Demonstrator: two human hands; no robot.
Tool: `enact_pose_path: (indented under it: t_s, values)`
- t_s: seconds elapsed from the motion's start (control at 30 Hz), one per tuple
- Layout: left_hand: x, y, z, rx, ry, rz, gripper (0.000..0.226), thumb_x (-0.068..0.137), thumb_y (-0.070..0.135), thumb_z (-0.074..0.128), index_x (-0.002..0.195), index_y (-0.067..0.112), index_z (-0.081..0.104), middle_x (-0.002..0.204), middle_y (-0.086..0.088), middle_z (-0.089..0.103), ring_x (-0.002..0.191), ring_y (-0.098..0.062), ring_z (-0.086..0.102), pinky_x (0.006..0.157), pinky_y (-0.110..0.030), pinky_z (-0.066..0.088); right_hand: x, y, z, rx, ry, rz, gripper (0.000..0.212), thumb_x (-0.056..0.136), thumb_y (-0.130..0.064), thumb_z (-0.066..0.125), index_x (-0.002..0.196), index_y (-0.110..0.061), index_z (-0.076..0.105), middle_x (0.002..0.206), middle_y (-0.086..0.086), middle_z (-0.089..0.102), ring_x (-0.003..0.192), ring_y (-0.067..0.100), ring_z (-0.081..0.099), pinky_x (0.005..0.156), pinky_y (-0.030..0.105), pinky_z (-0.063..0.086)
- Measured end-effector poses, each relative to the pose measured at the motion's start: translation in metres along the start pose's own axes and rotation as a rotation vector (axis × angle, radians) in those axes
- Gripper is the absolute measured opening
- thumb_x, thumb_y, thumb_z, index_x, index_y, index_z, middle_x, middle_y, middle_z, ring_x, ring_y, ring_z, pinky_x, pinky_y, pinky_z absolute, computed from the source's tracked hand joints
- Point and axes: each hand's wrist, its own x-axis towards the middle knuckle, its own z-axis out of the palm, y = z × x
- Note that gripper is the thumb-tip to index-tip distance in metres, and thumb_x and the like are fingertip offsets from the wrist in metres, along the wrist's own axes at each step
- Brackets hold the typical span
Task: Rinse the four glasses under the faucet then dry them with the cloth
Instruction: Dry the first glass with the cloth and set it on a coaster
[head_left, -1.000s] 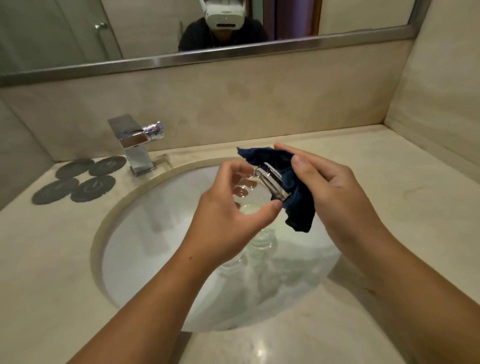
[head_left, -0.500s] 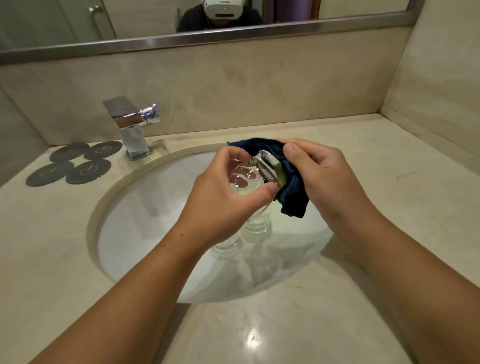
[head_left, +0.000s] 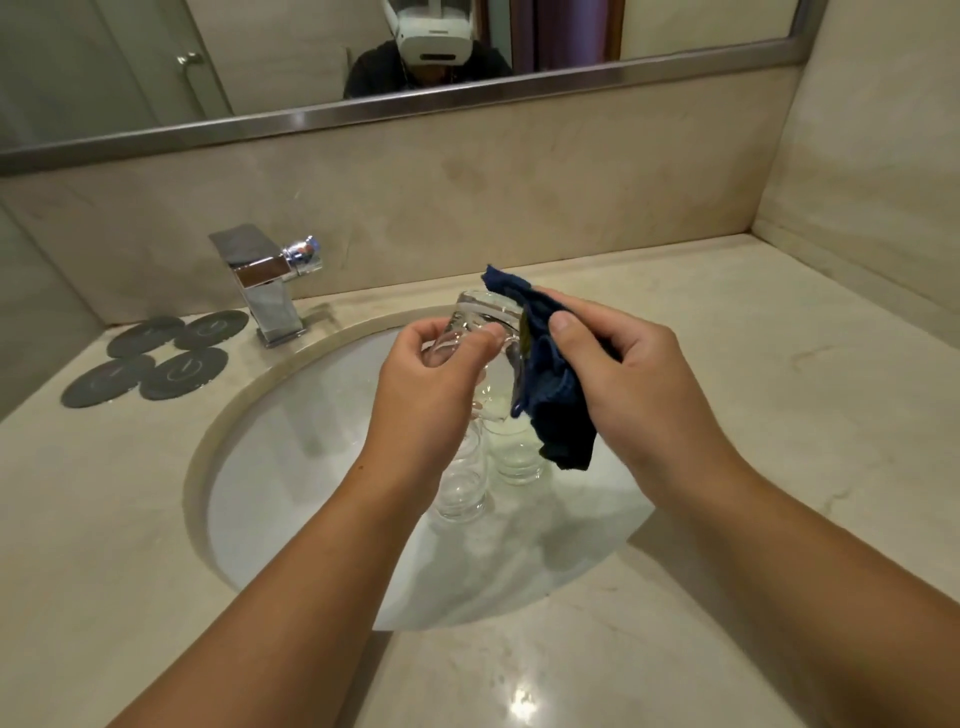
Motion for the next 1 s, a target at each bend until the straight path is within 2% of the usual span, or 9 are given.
enact_pose_path:
  t_s: [0.17, 0.3, 0.4, 0.53, 0.63, 0.73, 0.8, 0.87, 1.0]
  values:
    - [0.001, 0.005, -0.003, 0.056, -0.003, 0.080, 0.051, 0.075, 0.053, 0.076, 0.118, 0.031, 0.060, 0.101, 0.007, 0.080, 0.087, 0.000, 0.073, 0.078, -0.032, 0.054, -0.006, 0.001, 0.011, 0.050, -0.009, -0.030, 0.031, 0.109, -0.020, 0.058, 0.132, -0.031, 0.074, 0.127, -0.017, 0.075, 0.120, -0.004, 0.067, 0.108, 0.025, 0.051]
    - [-0.002, 0.005, -0.010, 0.168, -0.131, 0.179, 0.034, 0.090, 0.031, 0.085, 0.112, 0.030, 0.058, 0.095, 0.012, 0.079, 0.085, -0.002, 0.074, 0.073, -0.023, 0.053, 0.001, 0.000, 0.000, -0.018, 0.024, -0.030, 0.026, 0.108, -0.020, 0.058, 0.117, -0.029, 0.081, 0.104, -0.012, 0.081, 0.102, 0.007, 0.075, 0.096, 0.036, 0.058]
    - [-0.003, 0.004, -0.014, 0.371, -0.176, 0.283, 0.044, 0.078, 0.042, 0.088, 0.107, 0.039, 0.055, 0.102, 0.013, 0.074, 0.094, -0.003, 0.070, 0.076, -0.016, 0.051, 0.005, 0.004, -0.008, -0.137, -0.038, -0.007, 0.026, 0.106, -0.024, 0.059, 0.100, -0.033, 0.083, 0.091, -0.001, 0.081, 0.090, 0.022, 0.075, 0.089, 0.050, 0.060]
    - [-0.007, 0.005, -0.016, 0.543, -0.178, 0.373, 0.053, 0.075, 0.048, 0.090, 0.111, 0.039, 0.052, 0.106, 0.018, 0.070, 0.100, -0.001, 0.065, 0.073, -0.011, 0.045, 0.005, 0.003, -0.012, -0.147, -0.074, -0.016, 0.030, 0.107, -0.022, 0.059, 0.099, -0.037, 0.083, 0.092, 0.005, 0.081, 0.092, 0.027, 0.074, 0.085, 0.045, 0.058]
    - [-0.008, 0.007, -0.018, 0.584, -0.181, 0.444, 0.054, 0.075, 0.044, 0.088, 0.114, 0.036, 0.052, 0.106, 0.018, 0.069, 0.100, -0.003, 0.064, 0.073, -0.011, 0.043, 0.004, 0.002, -0.012, -0.101, -0.089, -0.011, 0.028, 0.108, -0.023, 0.058, 0.105, -0.035, 0.083, 0.097, 0.009, 0.081, 0.095, 0.033, 0.073, 0.083, 0.049, 0.058]
    - [-0.009, 0.006, -0.020, 0.630, -0.226, 0.496, 0.055, 0.072, 0.046, 0.086, 0.115, 0.036, 0.053, 0.108, 0.020, 0.070, 0.103, -0.003, 0.064, 0.075, -0.009, 0.042, 0.006, 0.003, -0.013, -0.040, -0.113, 0.050, 0.029, 0.108, -0.019, 0.058, 0.105, -0.036, 0.081, 0.102, -0.004, 0.083, 0.097, 0.018, 0.077, 0.089, 0.037, 0.059]
    - [-0.009, 0.003, -0.021, 0.633, -0.254, 0.479, 0.056, 0.071, 0.047, 0.086, 0.116, 0.036, 0.054, 0.110, 0.021, 0.071, 0.105, -0.002, 0.065, 0.076, -0.010, 0.043, 0.010, 0.005, -0.013, 0.003, -0.138, 0.113, 0.028, 0.108, -0.017, 0.058, 0.106, -0.033, 0.081, 0.104, -0.006, 0.082, 0.101, 0.014, 0.077, 0.094, 0.034, 0.059]
    - [-0.009, 0.002, -0.021, 0.585, -0.256, 0.424, 0.055, 0.071, 0.050, 0.089, 0.114, 0.038, 0.055, 0.109, 0.020, 0.072, 0.105, -0.002, 0.066, 0.077, -0.013, 0.045, 0.013, 0.006, -0.013, 0.098, -0.134, 0.218, 0.024, 0.108, -0.020, 0.058, 0.113, -0.025, 0.081, 0.105, 0.000, 0.082, 0.098, 0.018, 0.077, 0.088, 0.034, 0.060]
    - [-0.006, 0.003, -0.018, 0.266, -0.204, 0.278, 0.044, 0.074, 0.040, 0.081, 0.112, 0.031, 0.060, 0.105, 0.013, 0.078, 0.097, -0.004, 0.074, 0.081, -0.023, 0.055, 0.011, 0.006, -0.009, 0.376, -0.185, 0.384, 0.031, 0.110, -0.028, 0.052, 0.126, -0.017, 0.075, 0.118, 0.013, 0.079, 0.108, 0.027, 0.075, 0.096, 0.043, 0.057]
